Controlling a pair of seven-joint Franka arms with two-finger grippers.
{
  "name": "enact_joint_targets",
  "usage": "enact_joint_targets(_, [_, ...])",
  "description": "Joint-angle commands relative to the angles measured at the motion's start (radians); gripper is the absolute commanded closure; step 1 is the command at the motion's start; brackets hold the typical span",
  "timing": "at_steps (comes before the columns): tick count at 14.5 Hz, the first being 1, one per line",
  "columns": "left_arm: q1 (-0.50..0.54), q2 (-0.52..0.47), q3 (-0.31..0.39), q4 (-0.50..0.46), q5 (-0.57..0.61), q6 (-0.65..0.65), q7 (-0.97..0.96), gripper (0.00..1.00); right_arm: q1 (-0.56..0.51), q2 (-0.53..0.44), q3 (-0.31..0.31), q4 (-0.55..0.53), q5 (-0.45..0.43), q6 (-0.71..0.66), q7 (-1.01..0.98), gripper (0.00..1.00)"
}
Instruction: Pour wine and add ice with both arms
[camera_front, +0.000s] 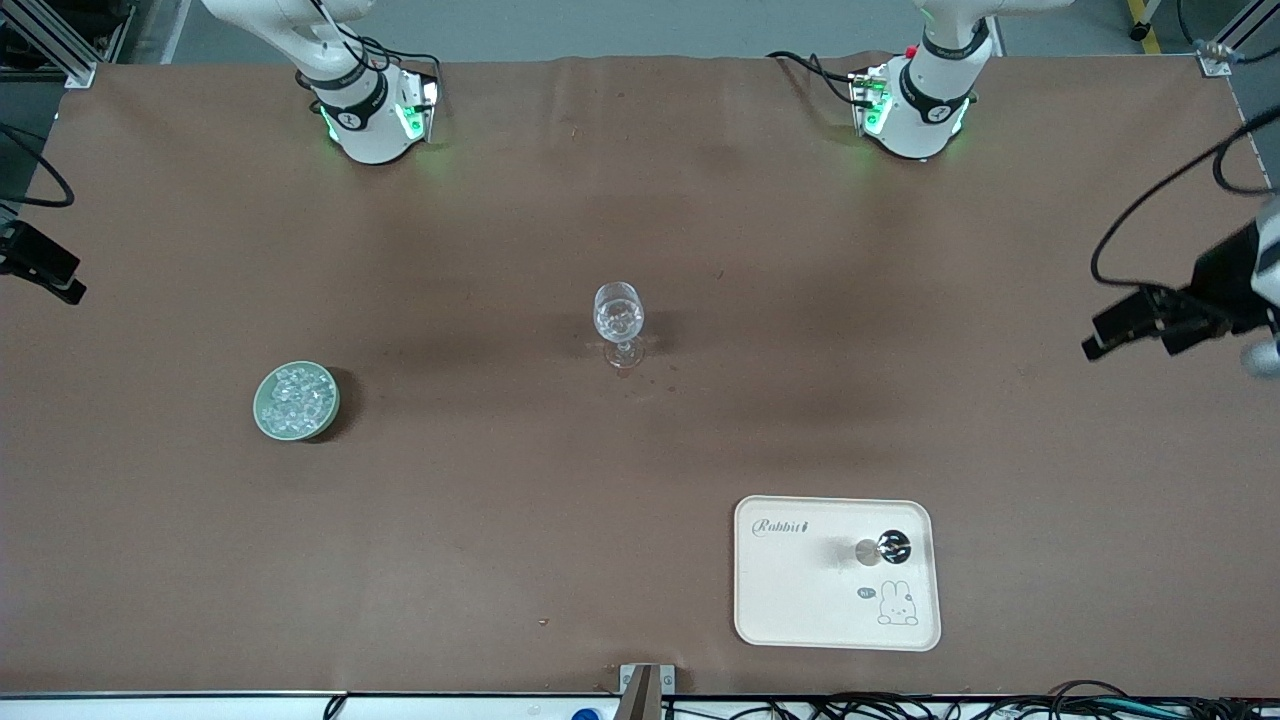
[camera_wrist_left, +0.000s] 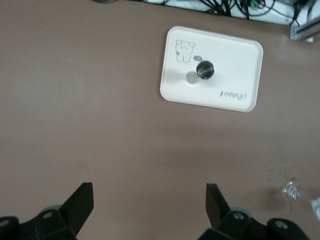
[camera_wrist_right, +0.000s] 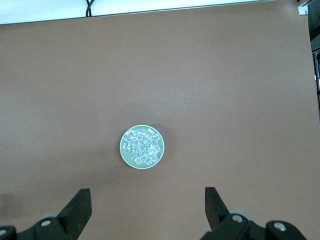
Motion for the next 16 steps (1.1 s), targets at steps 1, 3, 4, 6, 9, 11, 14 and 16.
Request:
enact_joint_targets(1, [-0.01, -0.153, 0.001, -0.192, 0.054, 0.035, 0.038, 0.02, -0.037, -0.021, 0.034, -0.022, 0.038, 0.004, -0.017, 0.0])
enact_joint_targets(3, [-0.02, -0.143, -0.004, -0.179, 0.071, 0.035, 0.034, 0.02, -0.034, -0.021, 0.031, -0.033, 0.061, 0.011, -0.022, 0.0])
enact_joint_targets(4, [-0.023, -0.119, -0.01, -0.137, 0.071, 0.025, 0.021, 0.02, -0.034, -0.021, 0.029, -0.032, 0.061, 0.011, -0.025, 0.0])
enact_joint_targets(6, [-0.022, -0.08, -0.027, -0.071, 0.085, -0.035, 0.021, 0.02, -0.033, -0.021, 0.029, -0.032, 0.061, 0.011, -0.024, 0.0])
enact_joint_targets(9, [-0.019, -0.083, -0.062, -0.068, 0.108, -0.044, 0.008, 0.02, -0.053, -0.021, 0.032, -0.03, 0.072, 0.002, -0.025, 0.0])
enact_joint_targets(11, [-0.016, -0.091, -0.067, -0.079, 0.108, -0.063, -0.016, 0.02, -0.074, -0.021, 0.043, -0.032, 0.092, -0.001, -0.025, 0.0])
enact_joint_targets(14, [-0.013, -0.089, -0.065, -0.077, 0.102, -0.063, -0.018, 0.02, -0.111, -0.021, 0.086, -0.032, 0.094, 0.001, -0.025, 0.0])
enact_joint_targets(16, [-0.013, -0.089, -0.065, -0.077, 0.105, -0.058, 0.002, 0.02, -0.102, -0.021, 0.086, -0.03, 0.092, -0.002, -0.025, 0.0])
